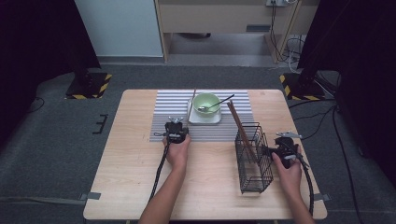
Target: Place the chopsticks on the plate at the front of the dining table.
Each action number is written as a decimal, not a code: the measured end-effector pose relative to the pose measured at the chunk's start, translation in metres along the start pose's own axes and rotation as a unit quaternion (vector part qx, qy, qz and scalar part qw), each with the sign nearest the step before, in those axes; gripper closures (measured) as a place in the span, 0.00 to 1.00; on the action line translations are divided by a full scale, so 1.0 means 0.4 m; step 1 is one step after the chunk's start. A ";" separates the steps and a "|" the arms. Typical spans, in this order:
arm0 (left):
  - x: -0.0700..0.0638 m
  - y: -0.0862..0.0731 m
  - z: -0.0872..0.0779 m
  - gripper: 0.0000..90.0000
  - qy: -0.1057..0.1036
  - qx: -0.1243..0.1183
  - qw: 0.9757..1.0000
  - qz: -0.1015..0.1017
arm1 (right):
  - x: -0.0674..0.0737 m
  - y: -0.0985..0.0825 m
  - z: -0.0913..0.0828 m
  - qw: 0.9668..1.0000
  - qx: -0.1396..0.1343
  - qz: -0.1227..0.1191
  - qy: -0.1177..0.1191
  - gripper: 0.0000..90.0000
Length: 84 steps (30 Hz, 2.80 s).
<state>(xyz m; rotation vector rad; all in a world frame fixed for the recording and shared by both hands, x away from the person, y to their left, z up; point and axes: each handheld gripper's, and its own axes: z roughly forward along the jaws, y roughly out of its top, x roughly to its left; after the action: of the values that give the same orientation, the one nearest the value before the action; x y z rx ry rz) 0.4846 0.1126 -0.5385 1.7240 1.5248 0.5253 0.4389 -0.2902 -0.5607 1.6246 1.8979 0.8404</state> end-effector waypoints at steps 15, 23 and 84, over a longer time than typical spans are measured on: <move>-0.012 0.001 0.006 0.95 -0.001 0.006 1.000 0.003 | 0.000 0.000 0.000 1.000 0.000 0.000 0.000 0.06; -0.013 0.001 0.011 0.95 -0.001 0.013 1.000 0.000 | 0.000 0.000 0.000 1.000 0.000 0.000 0.000 0.06; -0.066 0.002 0.035 0.85 -0.021 0.009 1.000 0.016 | 0.000 0.000 0.000 1.000 0.000 0.000 0.000 0.06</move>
<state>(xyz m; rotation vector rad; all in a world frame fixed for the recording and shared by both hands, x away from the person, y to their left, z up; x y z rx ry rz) 0.4899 0.0833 -0.5418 1.7655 1.4795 0.4892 0.4389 -0.2902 -0.5607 1.6242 1.8981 0.8402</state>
